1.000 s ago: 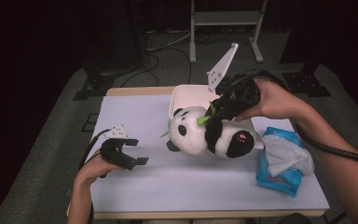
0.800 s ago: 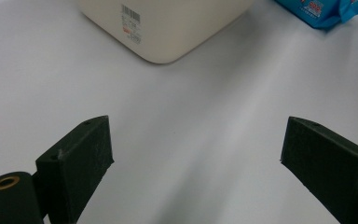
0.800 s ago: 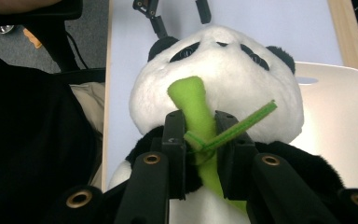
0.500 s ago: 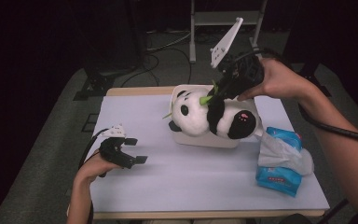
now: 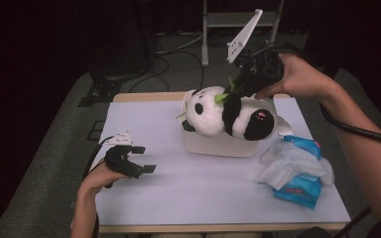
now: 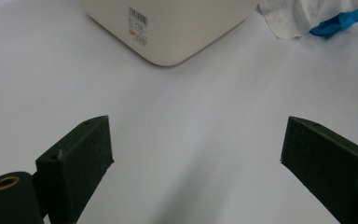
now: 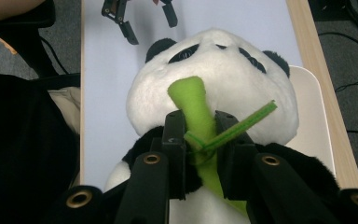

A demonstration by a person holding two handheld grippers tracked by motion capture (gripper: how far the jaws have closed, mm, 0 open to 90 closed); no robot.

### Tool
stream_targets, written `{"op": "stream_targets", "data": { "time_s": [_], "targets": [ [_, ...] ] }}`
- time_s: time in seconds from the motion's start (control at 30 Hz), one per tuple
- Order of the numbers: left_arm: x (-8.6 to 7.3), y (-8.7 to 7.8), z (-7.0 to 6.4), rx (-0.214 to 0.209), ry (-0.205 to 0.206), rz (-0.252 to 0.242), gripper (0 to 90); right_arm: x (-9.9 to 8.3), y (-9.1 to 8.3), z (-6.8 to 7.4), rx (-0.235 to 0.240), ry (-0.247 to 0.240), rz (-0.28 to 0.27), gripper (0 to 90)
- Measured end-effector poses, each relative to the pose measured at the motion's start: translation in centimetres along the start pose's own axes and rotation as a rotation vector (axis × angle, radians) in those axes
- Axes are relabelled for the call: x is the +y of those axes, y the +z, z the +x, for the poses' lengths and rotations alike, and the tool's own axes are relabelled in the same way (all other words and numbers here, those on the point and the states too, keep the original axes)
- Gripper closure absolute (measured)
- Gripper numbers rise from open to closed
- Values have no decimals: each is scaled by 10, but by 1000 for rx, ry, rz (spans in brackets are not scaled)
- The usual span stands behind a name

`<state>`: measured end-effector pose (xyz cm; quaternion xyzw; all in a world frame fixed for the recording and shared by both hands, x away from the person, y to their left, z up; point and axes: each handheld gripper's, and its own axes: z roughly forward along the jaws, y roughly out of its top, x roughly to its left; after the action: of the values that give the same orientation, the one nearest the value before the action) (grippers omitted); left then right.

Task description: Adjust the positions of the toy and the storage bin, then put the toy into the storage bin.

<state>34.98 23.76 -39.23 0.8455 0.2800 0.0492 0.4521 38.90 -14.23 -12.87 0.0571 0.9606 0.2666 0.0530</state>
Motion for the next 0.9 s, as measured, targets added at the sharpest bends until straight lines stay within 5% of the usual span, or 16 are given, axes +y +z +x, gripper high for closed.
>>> {"op": "stream_targets", "data": {
  "time_s": [0.4,0.9],
  "targets": [
    [-2,1,3,1,-9,6,79,-6,-1,-18,-18,25,-3,744],
    [-3,-3,6,3,-14,-4,79,-9,18,-53,0,48,2,744]
  ]
}}
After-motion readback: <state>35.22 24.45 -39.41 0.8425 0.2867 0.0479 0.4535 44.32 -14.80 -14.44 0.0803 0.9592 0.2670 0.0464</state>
